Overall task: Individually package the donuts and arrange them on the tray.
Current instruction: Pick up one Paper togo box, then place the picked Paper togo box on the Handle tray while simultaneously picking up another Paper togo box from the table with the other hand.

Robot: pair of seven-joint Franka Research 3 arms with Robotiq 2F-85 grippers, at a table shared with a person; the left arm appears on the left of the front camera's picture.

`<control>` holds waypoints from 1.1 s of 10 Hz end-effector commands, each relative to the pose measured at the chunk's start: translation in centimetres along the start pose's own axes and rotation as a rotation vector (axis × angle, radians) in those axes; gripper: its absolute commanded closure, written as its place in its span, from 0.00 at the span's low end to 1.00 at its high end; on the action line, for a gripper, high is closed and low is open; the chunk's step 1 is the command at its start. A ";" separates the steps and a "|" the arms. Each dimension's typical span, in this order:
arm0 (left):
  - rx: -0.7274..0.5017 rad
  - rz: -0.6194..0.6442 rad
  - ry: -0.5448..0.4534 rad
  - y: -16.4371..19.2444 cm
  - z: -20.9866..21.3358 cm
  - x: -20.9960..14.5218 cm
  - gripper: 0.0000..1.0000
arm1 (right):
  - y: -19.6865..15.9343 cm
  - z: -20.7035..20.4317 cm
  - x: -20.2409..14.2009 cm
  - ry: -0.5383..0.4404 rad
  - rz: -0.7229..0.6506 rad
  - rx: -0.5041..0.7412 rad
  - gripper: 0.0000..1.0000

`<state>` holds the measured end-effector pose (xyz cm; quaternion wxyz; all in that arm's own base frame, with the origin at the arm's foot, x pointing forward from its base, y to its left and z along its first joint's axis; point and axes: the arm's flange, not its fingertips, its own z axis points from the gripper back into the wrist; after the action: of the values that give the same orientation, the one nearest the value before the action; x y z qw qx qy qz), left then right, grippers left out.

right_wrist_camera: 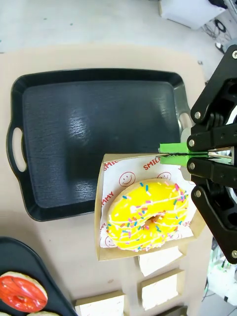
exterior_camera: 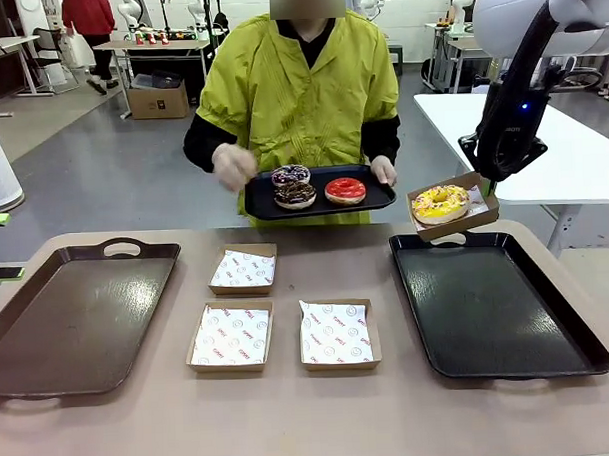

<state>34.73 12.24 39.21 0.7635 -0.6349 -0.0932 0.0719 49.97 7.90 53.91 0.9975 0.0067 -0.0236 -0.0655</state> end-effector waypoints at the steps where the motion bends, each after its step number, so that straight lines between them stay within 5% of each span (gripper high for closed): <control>1: -0.016 -0.009 -0.015 -0.2 0.0 0.0 0.00 | -0.1 0.2 0.0 -0.003 0.000 -0.001 1.00; 11: -0.016 -0.009 -0.015 -0.2 0.0 0.0 0.00 | -0.1 0.2 0.0 -0.003 0.000 -0.001 1.00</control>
<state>34.73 12.24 39.21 0.7635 -0.6349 -0.0932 0.0719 49.97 7.90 53.91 0.9975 0.0067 -0.0236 -0.0655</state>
